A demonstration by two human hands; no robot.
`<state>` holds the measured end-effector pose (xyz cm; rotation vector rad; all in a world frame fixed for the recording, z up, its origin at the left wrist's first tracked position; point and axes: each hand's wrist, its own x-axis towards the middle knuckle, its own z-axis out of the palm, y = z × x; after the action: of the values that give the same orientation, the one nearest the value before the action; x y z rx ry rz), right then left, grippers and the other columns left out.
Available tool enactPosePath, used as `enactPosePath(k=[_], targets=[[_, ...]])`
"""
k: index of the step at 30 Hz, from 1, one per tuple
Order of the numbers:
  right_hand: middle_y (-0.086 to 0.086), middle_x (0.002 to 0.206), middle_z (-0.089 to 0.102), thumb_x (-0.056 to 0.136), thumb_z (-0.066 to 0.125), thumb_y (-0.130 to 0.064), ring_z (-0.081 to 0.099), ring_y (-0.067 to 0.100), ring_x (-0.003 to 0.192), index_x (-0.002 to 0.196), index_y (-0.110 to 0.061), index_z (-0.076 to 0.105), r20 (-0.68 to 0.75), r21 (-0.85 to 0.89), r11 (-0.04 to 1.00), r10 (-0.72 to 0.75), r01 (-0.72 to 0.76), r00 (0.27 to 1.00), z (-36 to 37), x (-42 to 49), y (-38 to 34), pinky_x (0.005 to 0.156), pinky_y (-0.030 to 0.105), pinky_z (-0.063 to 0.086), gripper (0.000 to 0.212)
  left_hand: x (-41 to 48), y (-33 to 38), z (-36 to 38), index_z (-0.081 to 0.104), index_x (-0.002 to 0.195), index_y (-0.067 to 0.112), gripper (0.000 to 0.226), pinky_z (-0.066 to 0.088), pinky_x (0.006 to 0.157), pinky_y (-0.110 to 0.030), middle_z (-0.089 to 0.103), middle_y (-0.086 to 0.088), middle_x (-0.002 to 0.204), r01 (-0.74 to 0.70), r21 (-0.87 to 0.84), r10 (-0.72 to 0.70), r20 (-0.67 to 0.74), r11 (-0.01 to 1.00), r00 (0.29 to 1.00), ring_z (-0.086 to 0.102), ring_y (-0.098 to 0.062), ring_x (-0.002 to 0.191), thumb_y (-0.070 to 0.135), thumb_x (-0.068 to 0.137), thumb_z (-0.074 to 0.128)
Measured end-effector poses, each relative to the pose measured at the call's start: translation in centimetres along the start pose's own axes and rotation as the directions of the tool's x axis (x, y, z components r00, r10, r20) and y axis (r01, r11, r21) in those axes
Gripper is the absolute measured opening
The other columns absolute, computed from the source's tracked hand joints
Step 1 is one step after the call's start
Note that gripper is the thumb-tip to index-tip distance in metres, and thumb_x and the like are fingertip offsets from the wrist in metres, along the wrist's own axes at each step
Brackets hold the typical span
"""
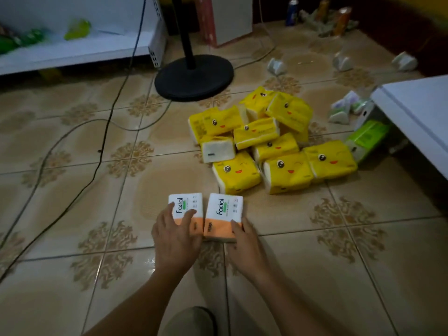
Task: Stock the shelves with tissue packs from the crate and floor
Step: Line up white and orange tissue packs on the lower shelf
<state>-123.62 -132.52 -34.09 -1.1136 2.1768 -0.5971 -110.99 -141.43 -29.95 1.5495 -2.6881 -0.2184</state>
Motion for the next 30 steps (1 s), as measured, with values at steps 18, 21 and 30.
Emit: enactPosePath(k=[18,21,30], targets=[[0.002,0.158,-0.002,0.079,0.067,-0.012,0.013,0.026,0.143,0.149,-0.030,0.001,-0.055,-0.030,0.981,0.192,-0.193,0.980,-5.8,-2.2,4.8,0.109,0.039,0.031,0.097,0.0,2.6,2.4,0.004,0.147,0.031,0.107,0.049,0.087,-0.047,0.040,-0.018,0.134,0.394,-0.450,-0.213,0.402,0.801,0.891,0.047,-0.036,0.118,0.025,0.070,0.078],[-0.003,0.157,0.006,0.078,0.064,-0.006,0.012,0.025,0.143,0.147,-0.041,0.002,0.134,-0.130,0.988,0.101,-0.084,0.986,-7.1,-2.9,5.7,0.111,0.039,0.029,0.100,-0.5,3.5,2.2,-0.005,0.146,0.029,0.120,0.048,0.088,-0.037,0.043,-0.014,0.136,0.259,-0.372,-0.038,0.509,0.891,0.860,0.049,-0.030,0.120,0.027,0.064,0.083],[0.005,0.135,0.042,0.085,0.060,-0.011,0.046,0.021,0.119,0.099,-0.017,0.049,-0.060,-0.111,0.966,0.226,-0.232,0.972,-10.1,-7.3,11.2,0.091,0.027,0.043,0.019,-0.8,10.6,1.3,0.042,0.114,0.021,0.050,0.050,0.076,-0.023,0.055,-0.009,0.121,0.015,-0.305,0.188,0.623,0.952,0.760,0.056,-0.018,0.100,0.017,0.076,0.073]])
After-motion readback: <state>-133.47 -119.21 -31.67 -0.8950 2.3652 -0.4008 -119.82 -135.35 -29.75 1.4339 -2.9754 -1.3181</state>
